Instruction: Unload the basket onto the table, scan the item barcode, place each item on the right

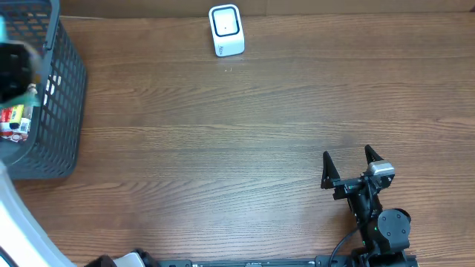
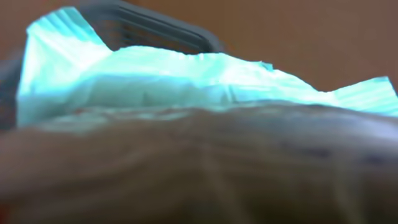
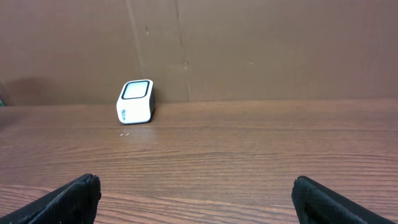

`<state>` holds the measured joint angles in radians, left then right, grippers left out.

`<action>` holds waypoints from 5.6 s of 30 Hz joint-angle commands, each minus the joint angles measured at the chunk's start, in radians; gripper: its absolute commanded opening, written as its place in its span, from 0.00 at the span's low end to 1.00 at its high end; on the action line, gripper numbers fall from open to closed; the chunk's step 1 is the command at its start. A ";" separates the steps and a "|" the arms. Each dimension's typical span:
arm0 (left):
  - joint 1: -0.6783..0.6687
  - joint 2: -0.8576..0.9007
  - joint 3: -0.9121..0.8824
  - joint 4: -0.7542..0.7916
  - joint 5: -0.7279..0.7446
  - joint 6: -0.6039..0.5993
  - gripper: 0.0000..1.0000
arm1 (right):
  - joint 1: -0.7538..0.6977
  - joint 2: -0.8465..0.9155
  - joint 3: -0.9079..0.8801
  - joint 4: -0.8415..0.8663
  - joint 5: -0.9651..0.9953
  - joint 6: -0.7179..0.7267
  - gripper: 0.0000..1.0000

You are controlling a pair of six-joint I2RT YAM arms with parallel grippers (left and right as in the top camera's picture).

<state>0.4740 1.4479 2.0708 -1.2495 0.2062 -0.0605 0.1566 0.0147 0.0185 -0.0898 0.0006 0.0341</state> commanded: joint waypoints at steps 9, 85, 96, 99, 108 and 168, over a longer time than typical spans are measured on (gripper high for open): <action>-0.344 -0.011 -0.008 -0.157 0.003 -0.182 0.27 | -0.006 -0.012 -0.011 0.006 0.006 0.008 1.00; -1.350 0.467 -0.271 0.218 -0.460 -0.641 1.00 | -0.006 -0.012 -0.011 0.006 0.006 0.008 1.00; -1.347 0.497 -0.258 0.134 -0.449 -0.630 1.00 | -0.006 -0.012 -0.011 0.006 0.006 0.008 1.00; -1.347 0.526 -0.258 0.129 -0.443 -0.616 1.00 | -0.006 -0.012 -0.011 0.006 0.006 0.008 1.00; -1.347 0.612 -0.260 0.129 -0.425 -0.514 1.00 | -0.006 -0.012 -0.011 0.006 0.006 0.008 1.00; -1.162 0.605 -0.038 -0.178 -0.451 -0.501 0.30 | -0.006 -0.012 -0.011 0.006 0.006 0.008 1.00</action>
<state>-0.7238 2.0628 2.0121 -1.4059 -0.1970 -0.5541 0.1566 0.0147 0.0185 -0.0895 0.0006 0.0345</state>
